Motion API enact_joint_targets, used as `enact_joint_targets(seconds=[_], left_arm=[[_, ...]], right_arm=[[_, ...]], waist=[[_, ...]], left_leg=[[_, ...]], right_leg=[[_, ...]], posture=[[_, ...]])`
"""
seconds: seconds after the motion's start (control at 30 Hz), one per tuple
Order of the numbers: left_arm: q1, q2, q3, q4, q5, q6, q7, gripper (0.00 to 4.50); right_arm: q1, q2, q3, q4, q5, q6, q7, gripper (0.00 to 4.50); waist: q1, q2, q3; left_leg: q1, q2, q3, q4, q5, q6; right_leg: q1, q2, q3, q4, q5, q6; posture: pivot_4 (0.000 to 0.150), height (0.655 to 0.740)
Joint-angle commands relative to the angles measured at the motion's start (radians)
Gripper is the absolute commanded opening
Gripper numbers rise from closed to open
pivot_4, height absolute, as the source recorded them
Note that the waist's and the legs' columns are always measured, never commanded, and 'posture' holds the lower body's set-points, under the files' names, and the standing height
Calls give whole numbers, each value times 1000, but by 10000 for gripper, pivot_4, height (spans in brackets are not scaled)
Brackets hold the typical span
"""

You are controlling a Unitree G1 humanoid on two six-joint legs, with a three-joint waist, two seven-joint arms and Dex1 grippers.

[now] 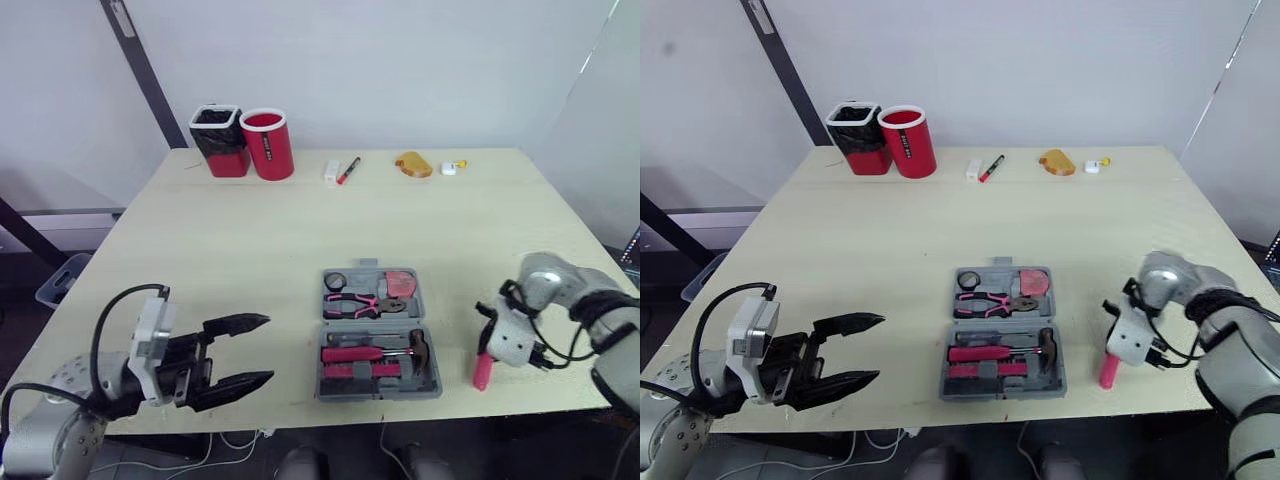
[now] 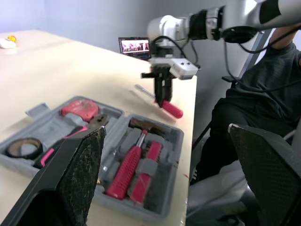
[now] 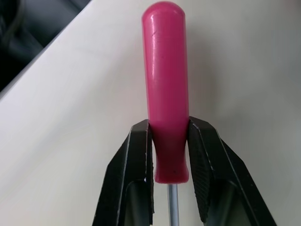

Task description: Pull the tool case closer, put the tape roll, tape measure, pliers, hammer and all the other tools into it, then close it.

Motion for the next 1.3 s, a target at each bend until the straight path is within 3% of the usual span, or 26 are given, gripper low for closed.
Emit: enact_joint_targets(seconds=[0.03, 0.17, 0.3, 0.43, 0.5, 0.57, 0.77, 0.97, 1.13, 1.17, 1.3], left_arm=[[-25, -11, -17, -26, -18, 5, 11, 45000], [-43, -15, -35, -21, -18, 15, 17, 45000], [-55, -18, -48, -14, -12, 14, 16, 45000], [-63, -25, -48, -26, -24, 20, 37, 45000], [-61, -21, -43, -27, -29, 24, 34, 45000], [-58, -17, -39, -21, -27, 22, 26, 45000], [-67, -6, -40, -61, -46, 50, 40, 45000], [-104, 17, -59, -121, -65, 79, 49, 45000], [-174, 8, -92, -148, -51, 89, 88, 45000], [-186, -1, -95, -152, -48, 87, 101, 45000], [-212, -11, -104, -137, -21, 72, 128, 45000]], right_arm=[[122, -71, -151, -280, 131, 414, -40, 4830], [363, -115, -341, -715, 248, 988, -206, 4830], [551, -64, -490, -1104, 314, 1517, -418, 4830], [615, 93, -603, -1378, 349, 2040, -645, 4830], [605, 213, -663, -1449, 320, 2316, -770, 4830], [573, 333, -722, -1458, 286, 2468, -873, 4830], [571, 482, -746, -1439, 270, 2555, -1033, 4830], [550, 548, -721, -1330, 264, 2439, -1139, 4830], [577, 547, -717, -1243, 289, 2279, -1154, 29553], [582, 558, -728, -1245, 297, 2252, -1158, 36313], [660, 570, -763, -1310, 311, 2103, -1174, 36313]], waist=[[-4, 0, 0], [-5, 0, 0], [2, -1, -1], [3, -3, -2], [2, -4, -3], [2, -4, -3], [1, -4, -3], [-1, -4, -3], [-1, -4, -3], [-1, -4, -3], [-1, -4, -3]], left_leg=[[0, 0, 0, 0, 0, 0], [1, 1, 0, -1, 0, 0], [-1, 0, 0, 0, 0, 0], [-2, 0, -1, 0, 0, 0], [-3, 0, -2, 0, 0, 0], [-4, 0, -2, 1, 0, 0], [-11, -1, -2, 0, 0, 0], [-12, -1, -1, 1, 0, 0], [-12, -2, -2, 1, 0, 0], [-12, -1, -2, 1, 0, 0], [-12, -1, -3, 0, 0, 0]], right_leg=[[0, 1, 1, 0, 0, 0], [0, 1, 2, 1, 0, 0], [-2, 1, 3, 1, 0, 1], [-3, 1, 2, 1, 0, 1], [-3, 1, 2, 1, 0, 1], [-4, 1, 1, 1, 0, 1], [-9, 1, -2, -1, 0, 1], [-9, 2, -3, -1, 0, 1], [-8, 2, -3, -1, 0, 1], [-8, 2, -3, -1, 0, 1], [-8, 3, -3, -1, 1, 2]], posture=[[1500, 7400], [1500, 7400], [1500, 7400], [1500, 7400], [1500, 7400], [1500, 7400], [1500, 7400], [1500, 7400], [1500, 7400], [1500, 7400], [1500, 7400]])
